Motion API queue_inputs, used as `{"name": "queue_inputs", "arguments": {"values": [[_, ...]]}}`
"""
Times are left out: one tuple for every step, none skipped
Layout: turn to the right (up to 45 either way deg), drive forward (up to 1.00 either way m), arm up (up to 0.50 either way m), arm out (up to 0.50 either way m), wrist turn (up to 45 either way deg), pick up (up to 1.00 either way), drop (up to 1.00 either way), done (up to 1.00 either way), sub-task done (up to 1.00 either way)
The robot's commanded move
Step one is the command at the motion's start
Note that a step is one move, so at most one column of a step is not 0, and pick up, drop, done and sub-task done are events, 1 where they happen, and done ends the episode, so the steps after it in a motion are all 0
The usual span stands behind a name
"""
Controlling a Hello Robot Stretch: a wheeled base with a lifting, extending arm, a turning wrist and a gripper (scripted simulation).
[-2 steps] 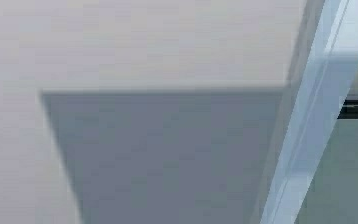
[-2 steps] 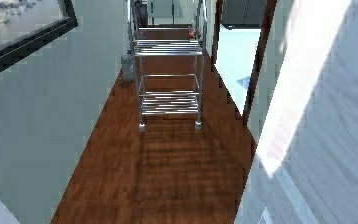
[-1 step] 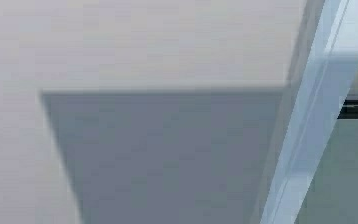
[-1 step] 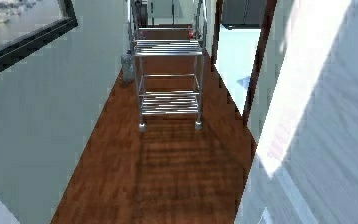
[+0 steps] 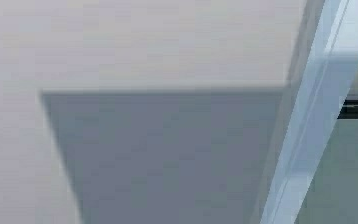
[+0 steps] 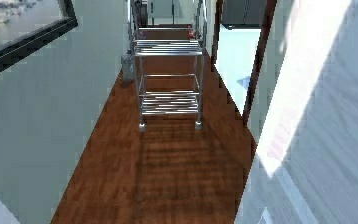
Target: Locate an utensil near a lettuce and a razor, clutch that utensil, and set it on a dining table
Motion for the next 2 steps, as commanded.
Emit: {"name": "queue_inputs", "arguments": {"values": [[45.0, 0.00, 0.00, 0.00, 0.0, 0.00, 0.00, 0.00, 0.00], [9.0, 0.00, 0.00, 0.00, 0.0, 0.00, 0.00, 0.00, 0.00]]}}
